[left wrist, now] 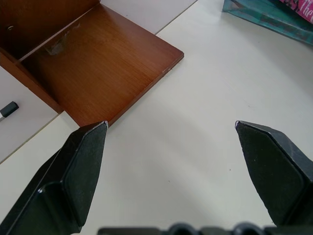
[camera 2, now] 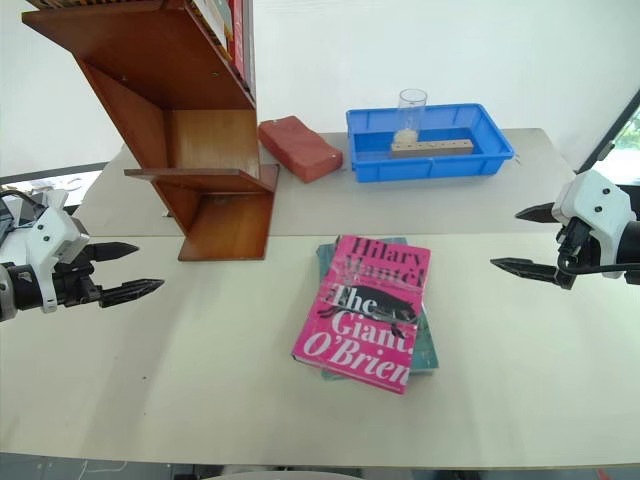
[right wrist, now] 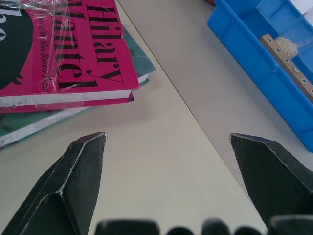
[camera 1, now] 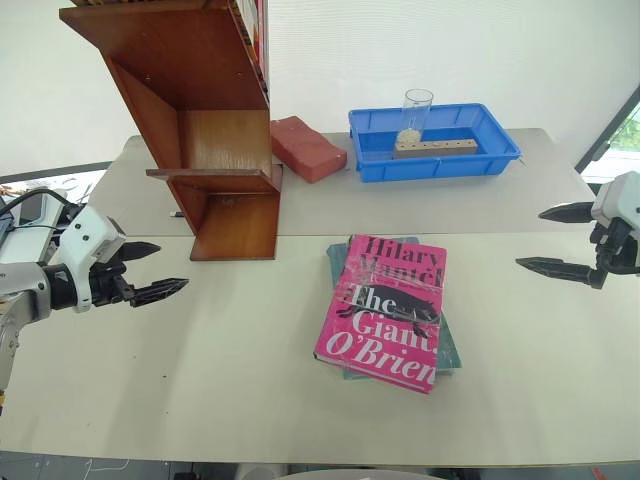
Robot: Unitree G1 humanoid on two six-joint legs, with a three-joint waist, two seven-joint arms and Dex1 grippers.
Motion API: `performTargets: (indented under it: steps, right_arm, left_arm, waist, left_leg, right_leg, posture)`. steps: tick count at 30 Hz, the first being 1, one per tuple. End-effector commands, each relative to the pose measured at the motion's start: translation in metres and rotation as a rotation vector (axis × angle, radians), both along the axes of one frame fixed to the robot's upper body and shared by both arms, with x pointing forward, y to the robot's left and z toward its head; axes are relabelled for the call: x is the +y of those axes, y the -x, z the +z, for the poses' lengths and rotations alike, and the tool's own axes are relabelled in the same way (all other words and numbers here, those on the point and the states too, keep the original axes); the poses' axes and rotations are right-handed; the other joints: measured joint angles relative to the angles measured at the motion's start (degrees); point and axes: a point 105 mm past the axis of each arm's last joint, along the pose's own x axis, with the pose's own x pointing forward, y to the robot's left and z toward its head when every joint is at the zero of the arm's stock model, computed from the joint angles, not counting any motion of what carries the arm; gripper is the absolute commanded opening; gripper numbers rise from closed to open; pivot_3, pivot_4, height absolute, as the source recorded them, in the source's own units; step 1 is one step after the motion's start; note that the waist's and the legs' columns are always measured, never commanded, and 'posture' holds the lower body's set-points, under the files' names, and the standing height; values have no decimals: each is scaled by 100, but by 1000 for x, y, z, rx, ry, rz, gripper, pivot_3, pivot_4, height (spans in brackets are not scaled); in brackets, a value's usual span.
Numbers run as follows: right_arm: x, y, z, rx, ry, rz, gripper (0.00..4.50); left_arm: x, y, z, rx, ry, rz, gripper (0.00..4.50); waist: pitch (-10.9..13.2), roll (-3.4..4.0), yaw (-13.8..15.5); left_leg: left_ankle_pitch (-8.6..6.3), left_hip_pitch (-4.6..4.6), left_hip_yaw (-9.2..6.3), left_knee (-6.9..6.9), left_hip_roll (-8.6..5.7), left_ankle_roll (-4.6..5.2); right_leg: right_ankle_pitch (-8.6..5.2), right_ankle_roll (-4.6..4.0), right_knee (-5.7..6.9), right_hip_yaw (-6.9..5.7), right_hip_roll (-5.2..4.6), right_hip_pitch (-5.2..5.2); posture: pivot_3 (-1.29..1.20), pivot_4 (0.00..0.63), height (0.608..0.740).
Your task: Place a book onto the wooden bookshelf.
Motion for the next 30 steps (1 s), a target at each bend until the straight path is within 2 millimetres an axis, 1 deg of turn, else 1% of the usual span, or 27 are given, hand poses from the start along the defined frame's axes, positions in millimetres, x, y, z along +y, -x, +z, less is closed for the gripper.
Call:
performTargets:
  steps: [1,3,8,13,15,19,24,27,30]
  right_arm:
    - [3,-1,15,-62,10,5,4451]
    - [1,-2,14,-72,14,-5,4451]
    - [-1,-6,12,-77,18,-29,4451]
    - [-3,-7,12,-83,19,-42,4451]
    - [-3,-7,10,-82,20,-46,4451]
    - [-3,-7,9,-86,18,-50,4451]
    - [-4,-5,9,-90,10,-53,4451]
    - [-7,-8,-1,-91,21,-68,3683]
    - [-2,-6,-21,-60,73,-40,2630]
  left_arm:
    - [3,0,10,-49,-22,-11,4500]
    - [7,1,0,-35,-56,-20,4500]
    - [8,-1,6,-35,37,-26,4500]
    - [6,-1,7,-29,68,-48,4500]
    - [3,0,8,-23,96,-57,4500]
    - [-9,9,4,36,124,-121,4500]
    - [-14,8,6,48,154,-132,4500]
    - [-28,4,8,55,248,-149,4500]
    - [-51,-5,0,88,406,-143,4500]
  waist:
    - [0,0,0]
    - [-1,1,-3]
    - [-1,2,9]
    - [-1,1,11]
    - [-1,1,9]
    - [-1,1,-3]
    - [-1,1,0]
    - [-1,0,18]
    - [-3,1,55]
  left_leg:
    - [0,0,0,0,0,0]
    - [0,0,0,0,0,0]
    - [0,2,1,-1,0,0]
    - [0,1,2,0,0,0]
    - [0,1,2,-1,0,0]
    - [0,1,2,-1,0,0]
    - [0,2,1,0,0,0]
    - [0,2,1,0,0,0]
    - [0,2,1,5,-1,0]
  right_leg:
    - [0,0,0,0,0,0]
    - [0,0,0,0,0,0]
    - [1,-2,0,1,0,-1]
    - [1,-2,0,1,0,0]
    - [1,-2,0,1,0,0]
    - [1,-2,0,1,0,0]
    - [1,-2,1,1,1,1]
    - [1,-1,0,0,1,4]
    - [2,2,0,-1,0,8]
  posture:
    - [0,150,649]
    - [0,150,649]
    - [0,150,649]
    - [0,150,649]
    - [0,150,649]
    - [0,150,649]
    - [0,150,649]
    - [0,150,649]
    - [0,150,649]
